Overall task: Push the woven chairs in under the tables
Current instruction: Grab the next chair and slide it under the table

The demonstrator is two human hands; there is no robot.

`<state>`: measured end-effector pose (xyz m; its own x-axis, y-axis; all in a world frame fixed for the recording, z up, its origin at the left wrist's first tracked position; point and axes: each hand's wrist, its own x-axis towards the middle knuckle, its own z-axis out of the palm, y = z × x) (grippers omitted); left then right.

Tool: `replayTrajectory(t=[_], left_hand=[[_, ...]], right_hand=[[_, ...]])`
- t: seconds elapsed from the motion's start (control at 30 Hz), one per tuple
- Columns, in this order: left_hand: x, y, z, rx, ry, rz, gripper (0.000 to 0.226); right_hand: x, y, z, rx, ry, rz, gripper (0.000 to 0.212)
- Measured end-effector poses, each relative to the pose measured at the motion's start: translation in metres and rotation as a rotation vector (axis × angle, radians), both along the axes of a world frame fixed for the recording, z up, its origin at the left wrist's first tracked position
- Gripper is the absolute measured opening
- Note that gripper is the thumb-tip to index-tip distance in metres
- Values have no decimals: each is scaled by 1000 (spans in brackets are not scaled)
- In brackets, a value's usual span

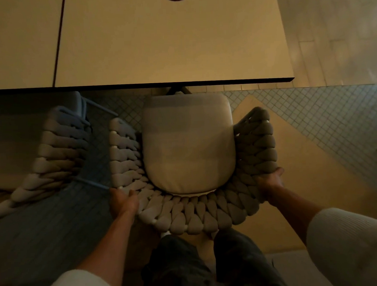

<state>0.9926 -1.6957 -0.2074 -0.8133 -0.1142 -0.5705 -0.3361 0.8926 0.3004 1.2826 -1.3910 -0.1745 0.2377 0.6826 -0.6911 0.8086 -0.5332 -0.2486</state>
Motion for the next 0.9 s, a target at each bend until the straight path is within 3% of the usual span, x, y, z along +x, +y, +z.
replayTrajectory(t=[0.27, 0.4, 0.57, 0.9], left_hand=[[-2, -9, 1, -40, 1, -13, 57], [1, -9, 1, -43, 19, -15, 49], [2, -9, 4, -68, 27, -4, 49], [2, -10, 11, -12, 37, 11, 49]], right_hand=[[4, -10, -2, -37, -28, 86, 74], [22, -3, -32, -98, -35, 100, 59], [6, -10, 5, -91, -43, 90, 62], [5, -5, 3, -92, 11, 47, 73]])
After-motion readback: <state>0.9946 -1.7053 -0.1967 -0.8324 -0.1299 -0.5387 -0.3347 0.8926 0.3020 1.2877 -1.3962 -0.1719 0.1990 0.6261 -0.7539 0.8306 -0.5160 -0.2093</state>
